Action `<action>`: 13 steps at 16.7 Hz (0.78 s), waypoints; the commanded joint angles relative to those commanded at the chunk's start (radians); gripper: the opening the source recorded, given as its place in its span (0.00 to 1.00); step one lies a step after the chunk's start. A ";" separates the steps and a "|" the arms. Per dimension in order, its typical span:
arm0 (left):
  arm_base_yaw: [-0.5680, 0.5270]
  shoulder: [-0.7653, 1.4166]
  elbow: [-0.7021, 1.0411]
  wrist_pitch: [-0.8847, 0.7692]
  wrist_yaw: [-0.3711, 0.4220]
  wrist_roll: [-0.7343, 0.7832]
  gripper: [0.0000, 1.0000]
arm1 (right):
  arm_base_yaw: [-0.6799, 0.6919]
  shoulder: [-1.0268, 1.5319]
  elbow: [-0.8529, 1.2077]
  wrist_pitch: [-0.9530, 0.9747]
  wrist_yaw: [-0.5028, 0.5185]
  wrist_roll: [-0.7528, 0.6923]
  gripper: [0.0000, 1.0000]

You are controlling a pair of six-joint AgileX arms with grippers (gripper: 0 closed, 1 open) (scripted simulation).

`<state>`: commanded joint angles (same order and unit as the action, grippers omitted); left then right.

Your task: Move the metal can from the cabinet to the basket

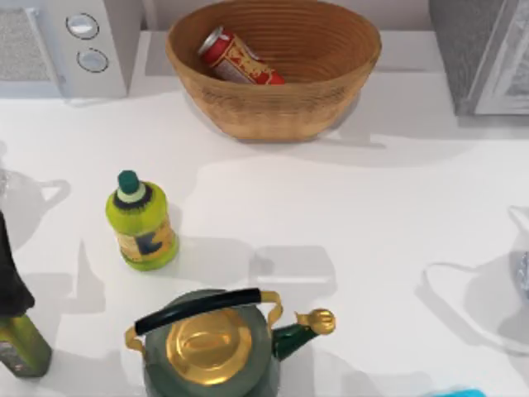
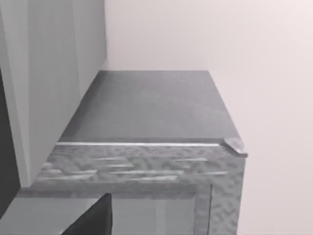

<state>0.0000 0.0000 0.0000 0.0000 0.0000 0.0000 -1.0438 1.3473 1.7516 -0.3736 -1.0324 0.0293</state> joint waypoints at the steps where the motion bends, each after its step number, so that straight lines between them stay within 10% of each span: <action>1: 0.000 0.000 0.000 0.000 0.000 0.000 1.00 | 0.010 0.002 0.001 -0.002 0.011 0.000 1.00; 6: 0.000 0.000 0.000 0.000 0.000 0.000 1.00 | 0.212 0.020 0.018 -0.023 0.212 0.001 1.00; 13: 0.000 0.000 0.000 0.000 0.000 0.000 1.00 | 0.777 0.012 0.027 -0.050 0.778 -0.005 1.00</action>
<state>0.0000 0.0000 0.0000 0.0000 0.0000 0.0000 -0.2664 1.3592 1.7785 -0.4238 -0.2549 0.0241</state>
